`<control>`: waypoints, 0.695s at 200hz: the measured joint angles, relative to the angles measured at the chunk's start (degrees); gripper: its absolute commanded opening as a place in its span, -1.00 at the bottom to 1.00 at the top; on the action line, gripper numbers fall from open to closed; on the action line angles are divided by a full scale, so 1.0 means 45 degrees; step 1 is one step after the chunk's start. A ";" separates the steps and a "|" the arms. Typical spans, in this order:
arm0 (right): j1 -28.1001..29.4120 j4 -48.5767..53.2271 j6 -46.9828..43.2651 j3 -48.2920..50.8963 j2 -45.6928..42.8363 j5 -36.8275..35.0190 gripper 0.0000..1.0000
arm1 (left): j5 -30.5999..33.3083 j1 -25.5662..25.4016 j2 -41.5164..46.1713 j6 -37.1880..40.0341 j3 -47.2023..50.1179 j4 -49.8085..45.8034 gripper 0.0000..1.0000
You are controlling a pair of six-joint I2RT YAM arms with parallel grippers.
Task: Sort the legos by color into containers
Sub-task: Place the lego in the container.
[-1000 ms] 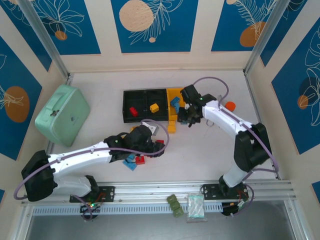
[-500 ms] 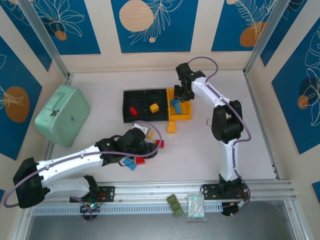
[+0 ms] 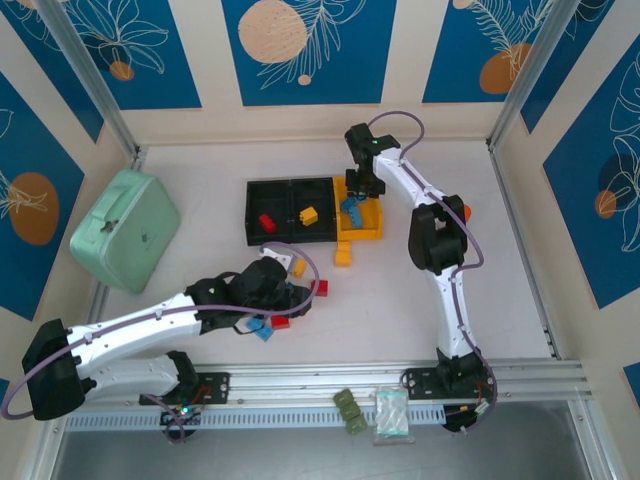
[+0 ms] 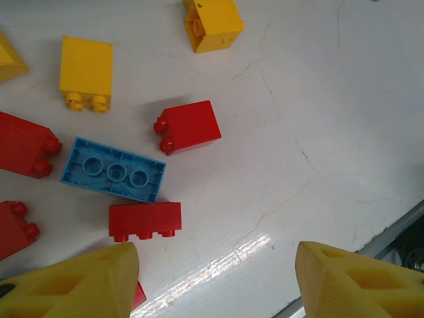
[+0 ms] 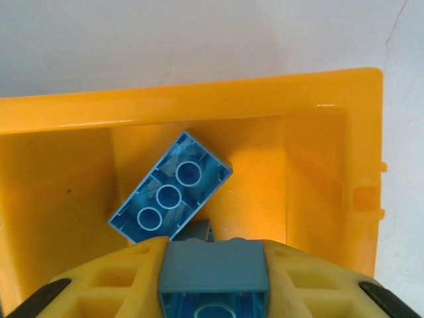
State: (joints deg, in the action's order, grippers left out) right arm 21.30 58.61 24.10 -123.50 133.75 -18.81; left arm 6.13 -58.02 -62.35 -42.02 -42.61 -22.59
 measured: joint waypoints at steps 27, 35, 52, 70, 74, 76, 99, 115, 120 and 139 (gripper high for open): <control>0.0019 0.0117 -0.0039 -0.0058 0.0029 -0.0146 -0.11 | 0.0005 0.0010 0.0015 -0.0029 0.0058 -0.0112 0.27; 0.0024 0.0141 -0.0039 -0.0058 0.0044 -0.0165 -0.10 | 0.0005 0.0010 0.0015 -0.0034 0.0058 -0.0146 0.28; 0.0107 0.0194 -0.0053 -0.0146 0.0073 -0.0194 -0.07 | 0.0058 0.0015 0.0024 -0.0039 0.0078 -0.0146 0.28; 0.0194 0.0277 -0.0073 -0.0233 0.0073 -0.0219 -0.06 | 0.0136 0.0015 0.0112 -0.0044 0.0083 -0.0199 0.29; 0.0219 0.0277 -0.0073 -0.0257 0.0073 -0.0219 -0.06 | 0.0160 0.0015 0.0151 -0.0053 0.0083 -0.0214 0.29; 0.0228 0.0277 -0.0078 -0.0267 0.0073 -0.0219 -0.06 | 0.0185 0.0019 0.0175 -0.0063 0.0083 -0.0219 0.29; 0.0330 0.0209 -0.0073 -0.0209 -0.0024 -0.0185 -0.06 | 0.0432 0.0073 0.0471 -0.0214 0.0083 -0.0359 0.30; 0.0452 -0.0034 -0.0073 0.0398 -0.0573 -0.0087 -0.06 | 0.0636 0.0194 0.0811 -0.0277 0.0083 -0.0617 0.32; 0.0500 -0.0112 -0.0073 0.0685 -0.0845 -0.0029 -0.06 | 0.0690 0.0248 0.0908 -0.0296 0.0083 -0.0685 0.32; 0.0714 -0.0641 -0.0063 0.2147 -0.2409 0.0282 -0.05 | 0.0821 0.0617 0.1248 -0.0384 0.0083 -0.1083 0.32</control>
State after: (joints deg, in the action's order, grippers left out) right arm 24.51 55.72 23.81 -113.84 122.91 -17.54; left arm 9.82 -55.24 -56.73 -43.75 -42.24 -27.46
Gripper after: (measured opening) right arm 0.470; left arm 0.660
